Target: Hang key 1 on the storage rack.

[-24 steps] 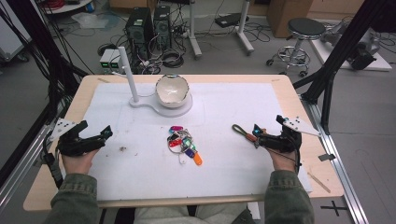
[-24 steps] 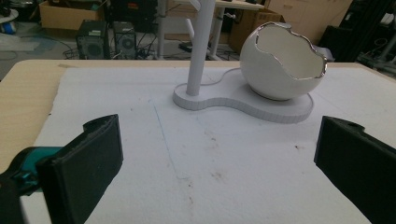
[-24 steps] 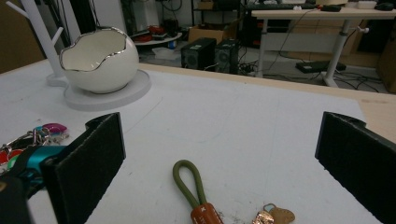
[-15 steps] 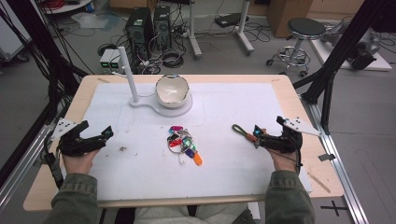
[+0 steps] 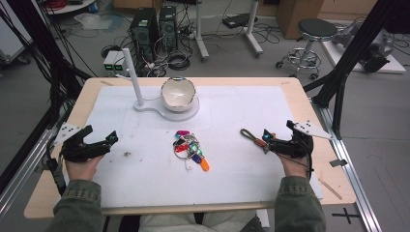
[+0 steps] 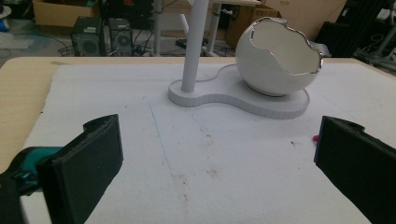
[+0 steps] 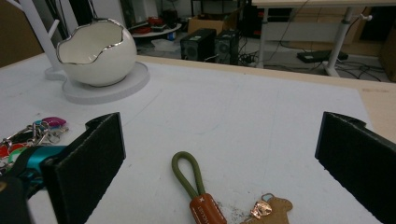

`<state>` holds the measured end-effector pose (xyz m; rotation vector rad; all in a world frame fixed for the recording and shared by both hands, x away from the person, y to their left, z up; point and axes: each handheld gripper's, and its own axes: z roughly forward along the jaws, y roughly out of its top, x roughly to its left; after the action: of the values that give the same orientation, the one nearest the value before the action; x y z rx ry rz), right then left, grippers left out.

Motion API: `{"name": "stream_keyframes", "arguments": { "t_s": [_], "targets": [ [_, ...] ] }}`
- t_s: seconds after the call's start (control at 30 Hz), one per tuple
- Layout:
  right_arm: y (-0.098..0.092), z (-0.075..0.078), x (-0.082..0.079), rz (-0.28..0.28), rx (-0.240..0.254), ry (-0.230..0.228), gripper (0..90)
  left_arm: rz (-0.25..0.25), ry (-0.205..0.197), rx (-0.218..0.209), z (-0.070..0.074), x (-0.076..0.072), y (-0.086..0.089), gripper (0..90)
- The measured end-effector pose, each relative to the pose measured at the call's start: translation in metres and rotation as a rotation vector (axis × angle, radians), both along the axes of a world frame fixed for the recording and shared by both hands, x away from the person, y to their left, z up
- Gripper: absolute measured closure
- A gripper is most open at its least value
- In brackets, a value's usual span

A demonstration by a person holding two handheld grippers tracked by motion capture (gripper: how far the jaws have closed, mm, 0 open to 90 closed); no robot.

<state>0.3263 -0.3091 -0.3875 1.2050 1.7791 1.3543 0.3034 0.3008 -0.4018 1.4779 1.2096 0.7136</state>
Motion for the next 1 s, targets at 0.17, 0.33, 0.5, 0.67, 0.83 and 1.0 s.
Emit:
{"name": "stream_keyframes", "arguments": {
  "t_s": [0.17, 0.33, 0.5, 0.67, 0.83, 1.0],
  "targets": [
    [0.002, 0.000, 0.006, 0.020, 0.004, 0.042, 0.7, -0.003, -0.005, 0.004, 0.000, -0.002, -0.001, 1.7],
    [0.007, 0.002, 0.012, 0.041, -0.029, 0.068, 0.7, -0.006, 0.002, 0.009, -0.001, -0.002, -0.003, 1.7],
    [0.011, 0.005, 0.018, 0.058, -0.052, 0.085, 0.7, -0.003, 0.007, 0.010, -0.001, -0.003, -0.003, 1.7],
    [0.017, 0.006, 0.027, 0.077, -0.075, 0.108, 0.7, -0.004, 0.008, 0.013, -0.001, -0.003, -0.003, 1.7],
    [0.022, 0.009, 0.037, 0.096, -0.096, 0.139, 0.7, 0.000, 0.006, 0.008, -0.001, -0.003, -0.003, 1.7],
    [0.026, 0.010, 0.045, 0.119, -0.121, 0.171, 0.7, -0.003, 0.006, 0.006, -0.001, -0.002, -0.002, 1.7]
  ]
}}
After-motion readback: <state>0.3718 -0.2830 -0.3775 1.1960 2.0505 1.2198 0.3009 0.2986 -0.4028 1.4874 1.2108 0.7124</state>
